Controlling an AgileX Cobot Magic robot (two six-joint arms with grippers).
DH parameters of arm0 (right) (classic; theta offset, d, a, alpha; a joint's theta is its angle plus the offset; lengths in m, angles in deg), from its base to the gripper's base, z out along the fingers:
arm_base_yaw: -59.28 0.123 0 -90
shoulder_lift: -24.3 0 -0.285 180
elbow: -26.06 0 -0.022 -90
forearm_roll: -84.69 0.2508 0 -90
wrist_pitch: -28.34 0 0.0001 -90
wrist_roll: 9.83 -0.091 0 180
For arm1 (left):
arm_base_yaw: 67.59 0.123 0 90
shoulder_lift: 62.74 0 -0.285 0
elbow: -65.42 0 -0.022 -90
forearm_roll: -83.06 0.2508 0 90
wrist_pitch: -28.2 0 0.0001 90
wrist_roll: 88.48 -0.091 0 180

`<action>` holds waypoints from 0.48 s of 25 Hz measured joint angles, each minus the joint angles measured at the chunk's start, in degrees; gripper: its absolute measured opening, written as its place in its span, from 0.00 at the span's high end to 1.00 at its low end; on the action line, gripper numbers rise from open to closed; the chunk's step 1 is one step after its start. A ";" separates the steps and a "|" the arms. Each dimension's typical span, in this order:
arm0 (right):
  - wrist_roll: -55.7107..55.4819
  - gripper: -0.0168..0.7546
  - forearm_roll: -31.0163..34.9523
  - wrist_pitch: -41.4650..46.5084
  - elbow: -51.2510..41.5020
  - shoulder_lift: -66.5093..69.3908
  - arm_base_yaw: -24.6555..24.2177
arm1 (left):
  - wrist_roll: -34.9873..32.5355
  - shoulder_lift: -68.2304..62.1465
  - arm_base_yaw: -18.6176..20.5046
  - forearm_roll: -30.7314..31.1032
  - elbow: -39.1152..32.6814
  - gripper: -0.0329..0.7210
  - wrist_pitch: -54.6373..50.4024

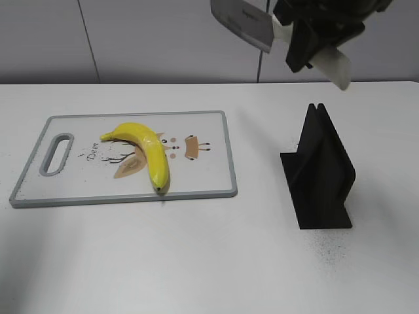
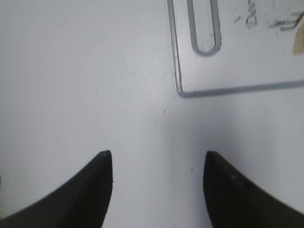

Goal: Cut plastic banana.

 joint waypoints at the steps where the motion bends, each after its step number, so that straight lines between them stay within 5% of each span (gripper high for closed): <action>1: -0.10 0.74 0.00 -0.23 -2.70 -1.49 0.00 | 0.00 1.91 0.00 0.16 -2.81 0.18 -0.12; 12: -4.63 0.74 0.00 -11.48 -28.91 -17.04 0.05 | 0.00 30.78 0.00 0.63 -27.26 0.19 -0.29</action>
